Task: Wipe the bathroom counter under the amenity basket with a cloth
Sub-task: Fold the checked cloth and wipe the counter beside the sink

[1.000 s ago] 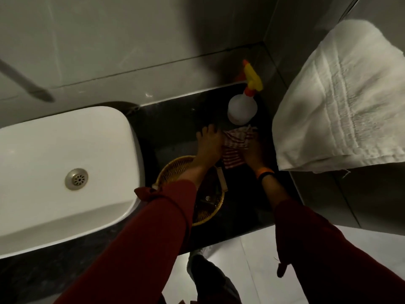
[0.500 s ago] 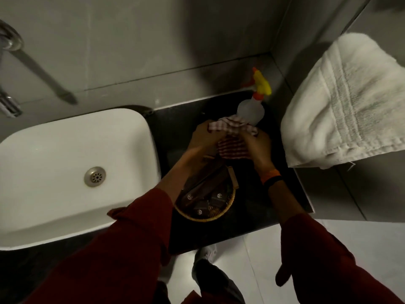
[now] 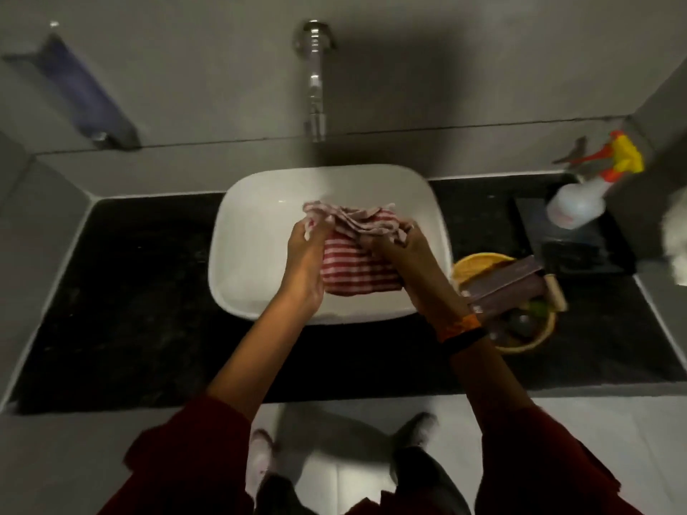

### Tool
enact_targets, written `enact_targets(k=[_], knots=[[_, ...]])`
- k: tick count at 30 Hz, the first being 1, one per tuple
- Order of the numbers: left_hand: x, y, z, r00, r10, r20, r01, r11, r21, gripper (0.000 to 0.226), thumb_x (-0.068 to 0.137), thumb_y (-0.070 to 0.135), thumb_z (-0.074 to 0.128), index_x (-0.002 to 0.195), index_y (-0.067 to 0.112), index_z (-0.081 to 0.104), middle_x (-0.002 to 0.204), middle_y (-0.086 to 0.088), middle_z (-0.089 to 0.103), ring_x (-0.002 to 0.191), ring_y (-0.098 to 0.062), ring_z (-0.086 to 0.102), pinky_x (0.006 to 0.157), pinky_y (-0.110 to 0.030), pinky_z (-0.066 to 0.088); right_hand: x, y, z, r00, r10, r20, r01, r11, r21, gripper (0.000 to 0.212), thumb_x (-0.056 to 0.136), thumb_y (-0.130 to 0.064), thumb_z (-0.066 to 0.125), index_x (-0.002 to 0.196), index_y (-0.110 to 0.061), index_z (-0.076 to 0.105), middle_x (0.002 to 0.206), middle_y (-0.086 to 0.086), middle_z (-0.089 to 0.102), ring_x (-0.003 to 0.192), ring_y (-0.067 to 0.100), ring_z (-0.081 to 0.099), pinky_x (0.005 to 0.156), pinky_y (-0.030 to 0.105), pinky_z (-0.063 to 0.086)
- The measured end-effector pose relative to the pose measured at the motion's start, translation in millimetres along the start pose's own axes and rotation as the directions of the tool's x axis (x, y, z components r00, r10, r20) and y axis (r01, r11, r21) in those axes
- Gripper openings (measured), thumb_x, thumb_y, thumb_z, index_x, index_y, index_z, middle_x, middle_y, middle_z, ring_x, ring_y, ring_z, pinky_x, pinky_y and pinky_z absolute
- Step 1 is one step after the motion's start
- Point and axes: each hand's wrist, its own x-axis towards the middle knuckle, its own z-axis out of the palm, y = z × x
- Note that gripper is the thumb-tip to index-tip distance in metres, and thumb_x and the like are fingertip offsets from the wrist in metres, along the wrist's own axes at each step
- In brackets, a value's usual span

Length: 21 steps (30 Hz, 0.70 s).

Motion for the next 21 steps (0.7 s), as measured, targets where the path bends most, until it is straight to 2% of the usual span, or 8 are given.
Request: enact_targets(k=[2, 4, 6, 9, 11, 15, 18, 21], knots=[[-14.7, 1.8, -69.6, 0.998, 0.012, -0.069, -0.014, 0.999, -0.035, 0.027, 0.099, 0.020, 0.057, 0.120, 0.004, 0.065, 0.119, -0.020, 0.072, 0.107, -0.033, 0.071, 0.094, -0.046, 0.059, -16.0, 15.5, 68.5, 1.000, 0.027, 0.003, -0.027, 0.999, 0.030, 0.068, 0.069, -0.030, 0.088, 0.128, -0.022, 0.055, 0.113, -0.001, 0.074, 0.100, 0.010, 0.074, 0.082, 0.024, 0.060], [-28.5, 1.0, -137.3, 0.992, 0.006, -0.123, -0.014, 0.998, -0.064, 0.034, 0.098, 0.015, 0.060, 0.124, -0.007, 0.058, 0.122, -0.026, 0.068, 0.105, -0.034, 0.069, 0.094, -0.049, 0.057, -33.8, 36.9, 131.6, 0.993, 0.110, 0.032, -0.111, 0.994, 0.024, 0.101, 0.062, -0.036, 0.092, 0.143, -0.028, 0.033, 0.128, 0.004, 0.067, 0.109, 0.016, 0.072, 0.093, 0.033, 0.059], [-35.9, 0.6, -201.4, 0.981, -0.048, -0.190, 0.041, 0.998, -0.040, 0.048, 0.095, 0.017, 0.066, 0.133, -0.005, 0.049, 0.122, -0.023, 0.066, 0.094, -0.028, 0.069, 0.082, -0.043, 0.058, -50.9, 62.4, 186.4, 0.969, 0.215, 0.122, -0.224, 0.972, 0.072, 0.111, 0.063, -0.035, 0.094, 0.148, -0.042, 0.022, 0.136, 0.009, 0.062, 0.112, 0.024, 0.071, 0.099, 0.044, 0.058], [-36.9, -1.6, -283.9, 0.953, -0.214, -0.214, 0.236, 0.968, 0.087, 0.076, 0.090, 0.021, 0.072, 0.153, 0.012, 0.031, 0.141, -0.015, 0.054, 0.105, -0.024, 0.061, 0.083, -0.033, 0.052, -66.8, 96.2, 253.3, 0.946, 0.300, 0.122, -0.313, 0.944, 0.104, 0.096, 0.077, -0.020, 0.088, 0.150, -0.031, 0.027, 0.133, 0.010, 0.062, 0.112, 0.023, 0.071, 0.093, 0.037, 0.060], [-32.3, -8.7, -329.0, 0.964, -0.194, -0.180, 0.239, 0.929, 0.281, 0.080, 0.090, 0.020, 0.072, 0.156, 0.014, 0.027, 0.151, -0.013, 0.046, 0.118, -0.021, 0.054, 0.092, -0.032, 0.046, -71.4, 114.8, 285.2, 0.953, 0.304, 0.015, -0.304, 0.948, 0.094, 0.069, 0.084, -0.014, 0.081, 0.142, -0.011, 0.044, 0.125, 0.011, 0.068, 0.108, 0.024, 0.072, 0.083, 0.030, 0.060], [-19.8, -26.7, -376.8, 0.970, -0.180, -0.166, 0.233, 0.885, 0.402, 0.079, 0.091, 0.019, 0.071, 0.156, 0.010, 0.028, 0.157, -0.015, 0.040, 0.138, -0.030, 0.047, 0.109, -0.036, 0.044, -75.1, 144.3, 320.8, 0.963, 0.232, -0.134, -0.236, 0.972, -0.014, 0.031, 0.090, -0.023, 0.076, 0.118, -0.012, 0.067, 0.105, 0.005, 0.076, 0.095, 0.016, 0.075, 0.073, 0.019, 0.058], [-12.7, -39.9, -388.5, 0.976, -0.150, -0.157, 0.203, 0.887, 0.414, 0.074, 0.091, 0.017, 0.071, 0.154, 0.011, 0.033, 0.153, -0.018, 0.044, 0.135, -0.033, 0.051, 0.109, -0.045, 0.048, -79.6, 158.3, 334.3, 0.953, 0.252, -0.170, -0.256, 0.967, -0.002, 0.031, 0.087, -0.025, 0.078, 0.115, -0.017, 0.066, 0.102, 0.001, 0.074, 0.086, 0.008, 0.075, 0.063, 0.011, 0.056], [-12.1, -46.6, -394.3, 0.994, -0.053, -0.099, 0.088, 0.913, 0.398, 0.071, 0.089, 0.014, 0.071, 0.151, 0.024, 0.038, 0.145, -0.016, 0.052, 0.125, -0.031, 0.059, 0.101, -0.050, 0.055, -79.6, 161.4, 337.5, 0.956, 0.213, -0.201, -0.238, 0.964, -0.114, 0.053, 0.082, -0.021, 0.083, 0.128, -0.025, 0.056, 0.102, -0.006, 0.071, 0.080, 0.003, 0.075, 0.062, 0.013, 0.057]])
